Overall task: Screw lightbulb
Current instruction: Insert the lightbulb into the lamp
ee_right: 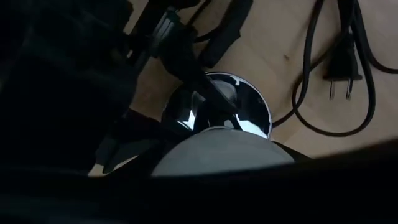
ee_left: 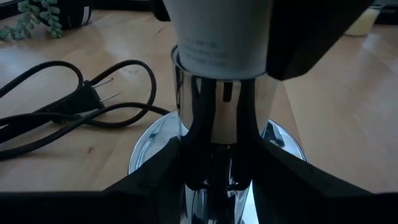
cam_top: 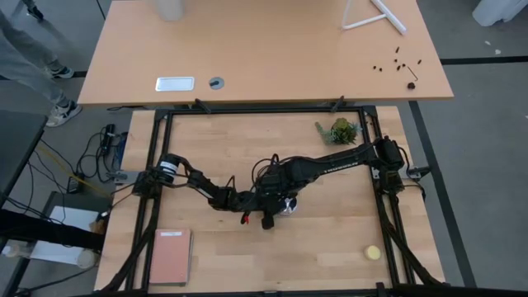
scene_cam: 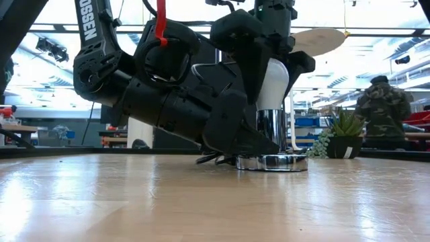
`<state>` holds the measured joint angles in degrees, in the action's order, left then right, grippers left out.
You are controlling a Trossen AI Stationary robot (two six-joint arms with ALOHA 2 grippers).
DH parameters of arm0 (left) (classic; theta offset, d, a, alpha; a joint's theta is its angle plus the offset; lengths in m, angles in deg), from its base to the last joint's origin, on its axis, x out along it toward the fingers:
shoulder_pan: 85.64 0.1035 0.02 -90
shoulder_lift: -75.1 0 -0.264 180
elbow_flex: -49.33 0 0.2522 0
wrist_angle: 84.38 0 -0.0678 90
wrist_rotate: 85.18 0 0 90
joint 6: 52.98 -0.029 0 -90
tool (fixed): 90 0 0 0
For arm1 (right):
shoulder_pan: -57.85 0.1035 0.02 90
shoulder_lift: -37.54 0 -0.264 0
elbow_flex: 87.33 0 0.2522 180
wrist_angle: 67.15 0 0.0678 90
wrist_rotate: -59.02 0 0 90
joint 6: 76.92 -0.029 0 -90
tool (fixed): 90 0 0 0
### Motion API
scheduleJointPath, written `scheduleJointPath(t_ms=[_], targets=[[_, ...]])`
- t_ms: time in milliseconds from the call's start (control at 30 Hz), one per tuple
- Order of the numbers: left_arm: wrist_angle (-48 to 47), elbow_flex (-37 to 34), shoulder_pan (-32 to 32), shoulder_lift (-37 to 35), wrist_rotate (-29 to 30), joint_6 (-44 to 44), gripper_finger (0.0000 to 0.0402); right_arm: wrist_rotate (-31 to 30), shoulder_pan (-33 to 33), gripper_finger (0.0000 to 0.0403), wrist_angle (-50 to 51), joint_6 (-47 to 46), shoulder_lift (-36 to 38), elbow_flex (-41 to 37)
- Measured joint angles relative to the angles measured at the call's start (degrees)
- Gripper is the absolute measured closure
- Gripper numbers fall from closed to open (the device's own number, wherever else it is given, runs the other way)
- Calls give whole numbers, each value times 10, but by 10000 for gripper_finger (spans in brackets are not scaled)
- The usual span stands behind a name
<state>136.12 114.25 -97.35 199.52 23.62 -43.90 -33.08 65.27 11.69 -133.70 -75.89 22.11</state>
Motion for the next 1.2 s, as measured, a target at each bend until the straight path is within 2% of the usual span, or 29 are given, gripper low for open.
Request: scheduleJointPath(t_ms=[167,333,533,667,767,833,967,1200], targets=[[0,0,0,0,4,3,206,0,-1,121,-3,62,0,0],[-1,1,0,0,4,1,206,-1,6,88,-19,149,5,0],[-2,1,-1,0,1,-6,206,-9,10,47,-30,176,45,0],[-3,1,-1,0,1,-6,206,-77,27,32,-29,190,87,0],[-3,1,-1,0,1,-6,206,-158,46,27,-17,205,120,-4],[-3,1,-1,0,1,-6,206,-198,60,26,-15,207,142,-23],[-3,1,-1,0,1,-6,206,-211,90,28,-56,192,182,-93],[-3,1,-1,0,1,-7,206,-216,140,29,-268,187,245,-281]])
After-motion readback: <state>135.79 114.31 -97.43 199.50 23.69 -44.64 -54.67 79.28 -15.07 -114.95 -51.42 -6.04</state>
